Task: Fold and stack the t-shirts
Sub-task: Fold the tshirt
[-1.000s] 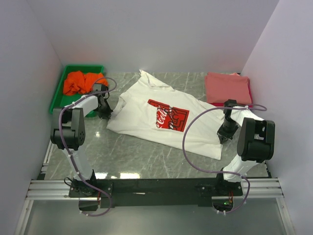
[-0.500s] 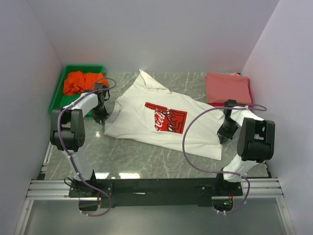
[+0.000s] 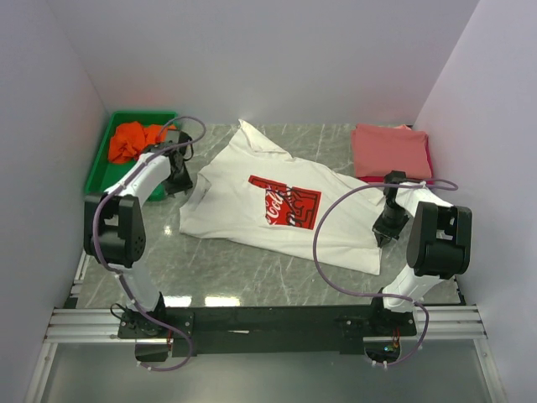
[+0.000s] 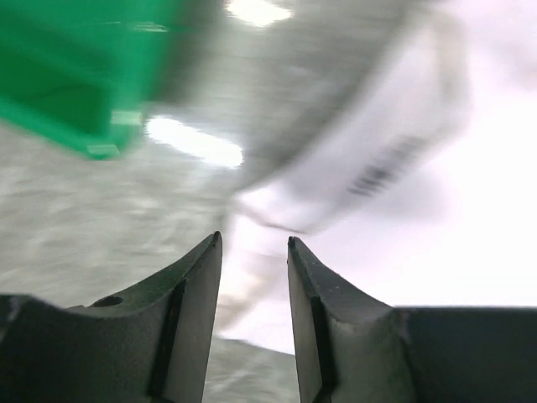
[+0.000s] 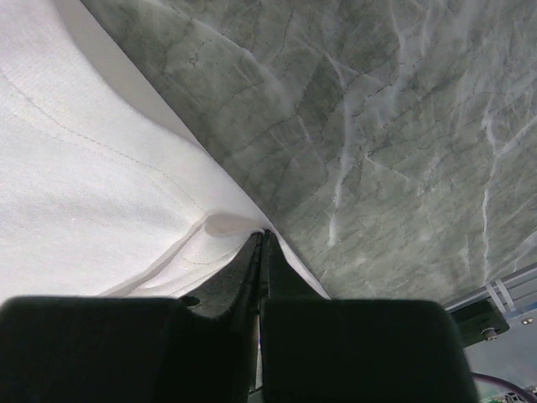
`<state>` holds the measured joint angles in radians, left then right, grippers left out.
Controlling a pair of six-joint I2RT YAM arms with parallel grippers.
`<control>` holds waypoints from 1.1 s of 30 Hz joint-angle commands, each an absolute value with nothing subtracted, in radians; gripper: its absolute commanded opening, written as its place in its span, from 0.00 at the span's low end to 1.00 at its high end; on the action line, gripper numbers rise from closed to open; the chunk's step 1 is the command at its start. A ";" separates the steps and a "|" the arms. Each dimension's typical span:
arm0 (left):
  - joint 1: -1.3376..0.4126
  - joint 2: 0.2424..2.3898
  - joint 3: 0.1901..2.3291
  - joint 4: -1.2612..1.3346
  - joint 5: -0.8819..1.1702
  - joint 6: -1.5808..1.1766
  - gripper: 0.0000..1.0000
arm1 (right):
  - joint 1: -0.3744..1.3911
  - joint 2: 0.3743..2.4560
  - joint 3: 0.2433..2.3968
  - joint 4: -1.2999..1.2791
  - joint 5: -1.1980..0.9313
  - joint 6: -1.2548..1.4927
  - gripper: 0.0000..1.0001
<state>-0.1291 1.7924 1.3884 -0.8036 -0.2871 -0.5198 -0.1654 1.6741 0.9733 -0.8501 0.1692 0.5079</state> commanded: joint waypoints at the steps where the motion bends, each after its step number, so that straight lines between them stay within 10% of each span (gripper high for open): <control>1: -0.208 1.766 1.420 -0.730 -0.149 -0.566 0.43 | -0.176 1.648 0.950 -0.857 0.216 0.515 0.00; 19: -0.279 1.942 1.272 -0.506 0.003 -0.603 0.39 | -0.181 1.473 1.005 -0.951 0.368 0.555 0.42; 33: -0.232 1.832 1.057 -0.497 -0.103 -0.646 0.36 | 0.012 1.497 1.017 -0.801 0.035 0.482 0.44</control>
<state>-0.2607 1.8336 1.1488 -0.4095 -0.0246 -0.6445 -0.0437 1.4593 0.9962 -0.8513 0.0998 0.5022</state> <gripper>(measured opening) 0.360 0.435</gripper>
